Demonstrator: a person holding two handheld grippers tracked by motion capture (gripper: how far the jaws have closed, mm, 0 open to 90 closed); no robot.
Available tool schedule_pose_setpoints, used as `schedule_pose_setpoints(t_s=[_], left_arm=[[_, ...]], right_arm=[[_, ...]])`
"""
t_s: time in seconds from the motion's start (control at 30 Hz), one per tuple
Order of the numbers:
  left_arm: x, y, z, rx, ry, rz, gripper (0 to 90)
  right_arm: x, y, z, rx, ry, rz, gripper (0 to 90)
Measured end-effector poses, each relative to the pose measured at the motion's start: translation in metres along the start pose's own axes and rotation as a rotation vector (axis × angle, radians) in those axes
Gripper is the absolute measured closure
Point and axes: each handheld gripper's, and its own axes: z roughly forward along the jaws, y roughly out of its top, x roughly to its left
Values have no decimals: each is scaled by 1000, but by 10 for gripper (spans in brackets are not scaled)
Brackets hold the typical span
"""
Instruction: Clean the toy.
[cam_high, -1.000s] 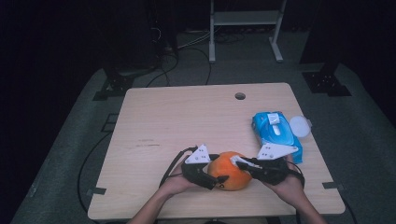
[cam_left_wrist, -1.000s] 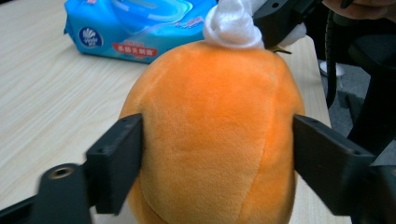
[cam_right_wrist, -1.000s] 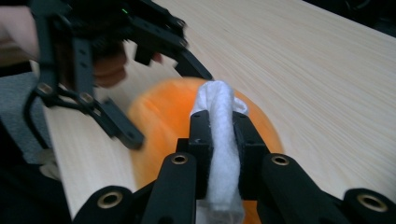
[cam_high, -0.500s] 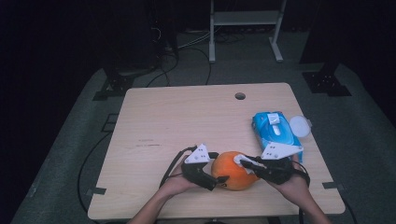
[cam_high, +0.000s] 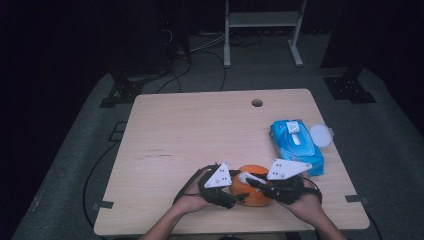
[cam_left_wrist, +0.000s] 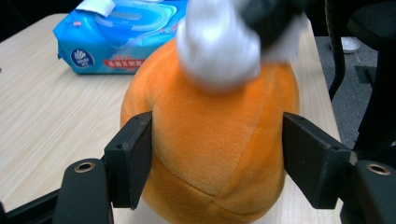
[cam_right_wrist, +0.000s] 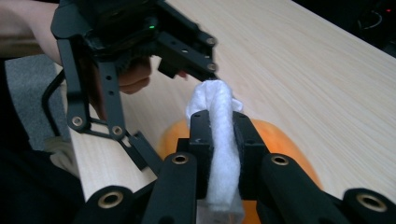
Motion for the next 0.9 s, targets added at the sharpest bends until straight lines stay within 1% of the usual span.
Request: schedule_pose_setpoints(t_s=[0.1, 0.17, 0.23, 0.27, 0.3, 0.33, 0.37, 0.4, 0.47, 0.5, 0.57, 0.6, 0.67, 0.73, 0.77, 0.87, 0.9], left_arm=[[4, -3, -1, -5, -8, -22, 297], [5, -4, -1, -8, -10, -29, 295], [5, -2, 1, -14, -10, -38, 290], [4, -1, 1, -10, -7, -36, 288], [2, 1, 2, -8, -3, -24, 287], [0, 3, 2, -8, -1, -13, 287], [-2, 5, 3, -4, -3, 7, 289], [-4, 5, 3, 1, -5, 17, 289], [-6, 5, 4, 5, -10, 32, 289], [-6, 4, 4, 12, -11, 37, 289], [-4, 2, 3, 21, -12, 44, 289], [-3, 1, 2, 16, -15, 32, 292], [0, -1, 1, 16, -19, 16, 292], [3, -3, 1, 14, -24, 0, 293], [4, -4, 0, 18, -24, -8, 292], [7, -6, -1, 15, -29, -29, 289], [8, -7, -1, 11, -31, -34, 283]], right_arm=[[-11, -5, -8, 1, -28, 26, 800], [-19, -10, -12, 9, -47, 47, 800], [-25, -14, -14, 11, -49, 72, 800], [-24, -14, -14, 10, -48, 75, 801], [-23, -13, -13, 11, -50, 72, 801], [-21, -12, -12, 12, -47, 58, 801], [-16, -9, -9, 9, -41, 49, 801], [-11, -6, -6, 10, -33, 34, 802], [-4, -3, -1, 5, -16, 14, 801], [1, -1, 2, 2, -1, 2, 801], [5, 1, 6, 8, 0, -16, 801], [4, 1, 6, 10, 0, -20, 801], [0, -1, 4, 4, -2, -10, 800], [-10, -4, -3, 4, -24, 7, 800], [-13, -6, -5, 3, -34, 23, 800], [-28, -17, -13, 10, -72, 73, 800], [-32, -20, -14, 14, -72, 92, 801]])
